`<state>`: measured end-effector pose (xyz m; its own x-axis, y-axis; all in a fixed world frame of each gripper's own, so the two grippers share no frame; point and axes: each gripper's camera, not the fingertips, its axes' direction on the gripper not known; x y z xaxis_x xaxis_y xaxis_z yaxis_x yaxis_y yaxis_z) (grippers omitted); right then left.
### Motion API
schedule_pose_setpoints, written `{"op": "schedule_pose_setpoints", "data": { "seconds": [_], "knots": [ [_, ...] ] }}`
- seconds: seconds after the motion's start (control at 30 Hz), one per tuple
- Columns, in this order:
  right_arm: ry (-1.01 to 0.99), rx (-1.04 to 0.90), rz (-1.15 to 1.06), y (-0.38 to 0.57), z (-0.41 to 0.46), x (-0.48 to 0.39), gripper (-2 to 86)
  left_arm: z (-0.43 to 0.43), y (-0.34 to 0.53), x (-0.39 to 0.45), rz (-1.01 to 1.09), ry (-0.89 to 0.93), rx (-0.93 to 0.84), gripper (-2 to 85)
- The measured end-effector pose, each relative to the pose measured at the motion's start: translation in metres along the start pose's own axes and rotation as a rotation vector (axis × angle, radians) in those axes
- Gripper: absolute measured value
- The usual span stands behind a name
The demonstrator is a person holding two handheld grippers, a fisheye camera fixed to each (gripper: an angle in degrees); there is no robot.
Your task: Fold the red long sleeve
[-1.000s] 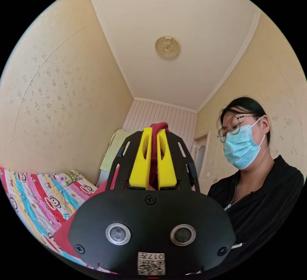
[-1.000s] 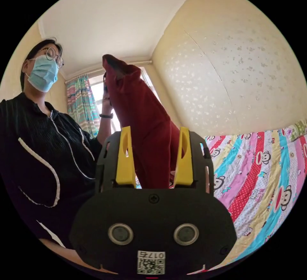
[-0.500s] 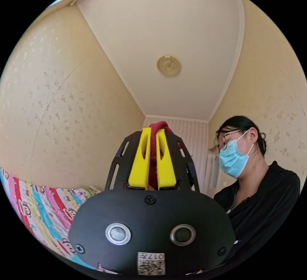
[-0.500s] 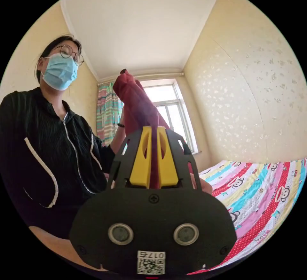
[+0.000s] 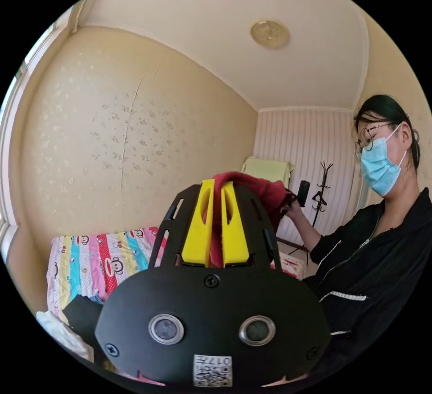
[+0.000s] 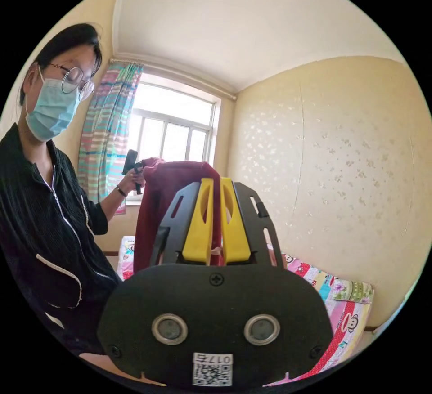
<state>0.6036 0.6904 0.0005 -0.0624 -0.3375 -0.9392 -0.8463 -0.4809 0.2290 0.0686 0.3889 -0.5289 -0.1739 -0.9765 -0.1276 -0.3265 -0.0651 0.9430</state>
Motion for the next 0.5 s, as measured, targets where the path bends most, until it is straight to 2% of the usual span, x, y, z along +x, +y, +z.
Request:
{"op": "schedule_pose_setpoints", "data": {
  "seconds": [0.1,0.2,0.37,0.5],
  "knots": [
    [-0.040,-0.010,0.000,-0.010,-0.011,-0.006,2.6,0.007,0.005,0.007,0.061,-0.046,-0.133,0.4],
    [-0.065,-0.019,0.014,-0.016,-0.028,-0.014,2.6,0.005,0.008,0.017,0.074,0.043,-0.168,0.4],
    [0.103,-0.067,-0.118,-0.031,-0.049,-0.042,2.7,0.004,-0.008,0.031,0.122,0.113,-0.124,0.5],
    [0.157,-0.072,-0.120,-0.036,-0.036,-0.030,2.9,0.027,-0.030,-0.004,0.083,0.112,-0.055,0.9]
  ]
}}
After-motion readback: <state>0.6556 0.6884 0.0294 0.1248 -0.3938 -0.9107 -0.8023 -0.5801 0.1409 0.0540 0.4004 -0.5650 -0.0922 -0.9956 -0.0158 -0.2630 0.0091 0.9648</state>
